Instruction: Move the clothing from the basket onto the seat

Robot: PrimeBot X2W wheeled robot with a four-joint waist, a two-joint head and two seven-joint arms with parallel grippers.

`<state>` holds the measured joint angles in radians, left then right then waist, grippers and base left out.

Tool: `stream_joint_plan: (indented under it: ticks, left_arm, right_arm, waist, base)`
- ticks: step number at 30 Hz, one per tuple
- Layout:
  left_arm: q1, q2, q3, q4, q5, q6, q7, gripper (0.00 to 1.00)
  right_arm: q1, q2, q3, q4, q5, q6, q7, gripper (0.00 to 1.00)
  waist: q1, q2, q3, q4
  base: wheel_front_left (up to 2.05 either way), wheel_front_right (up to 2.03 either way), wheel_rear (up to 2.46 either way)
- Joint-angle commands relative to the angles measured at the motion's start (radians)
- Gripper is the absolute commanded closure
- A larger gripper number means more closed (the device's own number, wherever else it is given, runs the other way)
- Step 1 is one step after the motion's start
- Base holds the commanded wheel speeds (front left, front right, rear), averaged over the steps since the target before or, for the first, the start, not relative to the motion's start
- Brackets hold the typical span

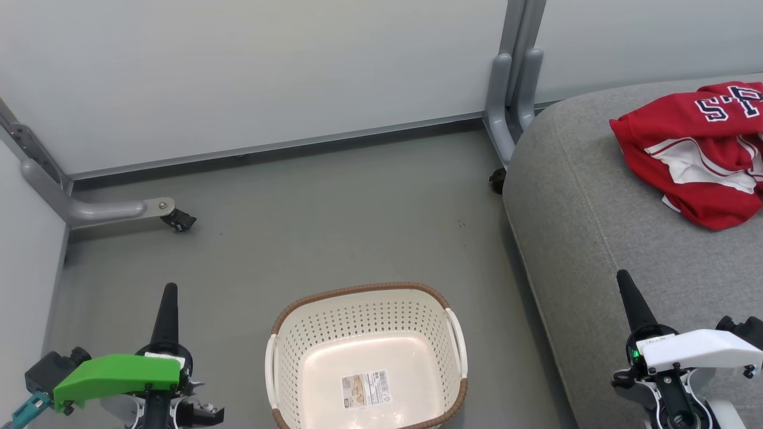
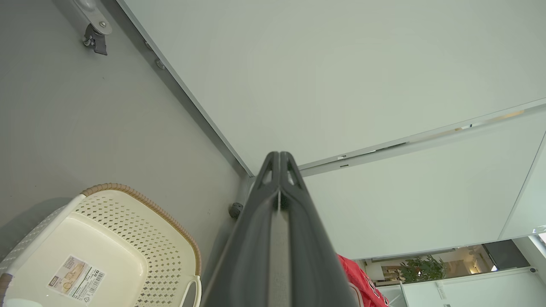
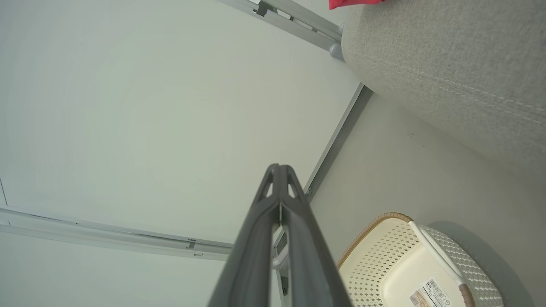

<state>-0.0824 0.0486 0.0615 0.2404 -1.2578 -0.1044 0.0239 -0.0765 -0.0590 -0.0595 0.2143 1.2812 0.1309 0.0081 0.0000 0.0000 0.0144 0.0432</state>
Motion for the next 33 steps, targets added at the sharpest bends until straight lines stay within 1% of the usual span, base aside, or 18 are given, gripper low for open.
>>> stream_joint_plan:
  ticks: [1,33]
  left_arm:
    - [-0.024,0.004,0.007,-0.004,-0.026,-0.005,0.006,1.0]
    - [-0.032,0.004,0.044,0.003,-0.278,-0.023,0.072,1.0]
  right_arm:
    - [-0.019,-0.007,-0.005,-0.002,0.024,0.0,0.006,1.0]
    - [-0.032,-0.006,-0.032,0.023,0.268,0.0,0.074,1.0]
  waist:
    - [0.0,0.0,0.0,-0.001]
    - [0.0,0.0,-0.008,-0.031]
  base:
    - [0.0,0.0,0.0]
    - [0.0,0.0,0.0]
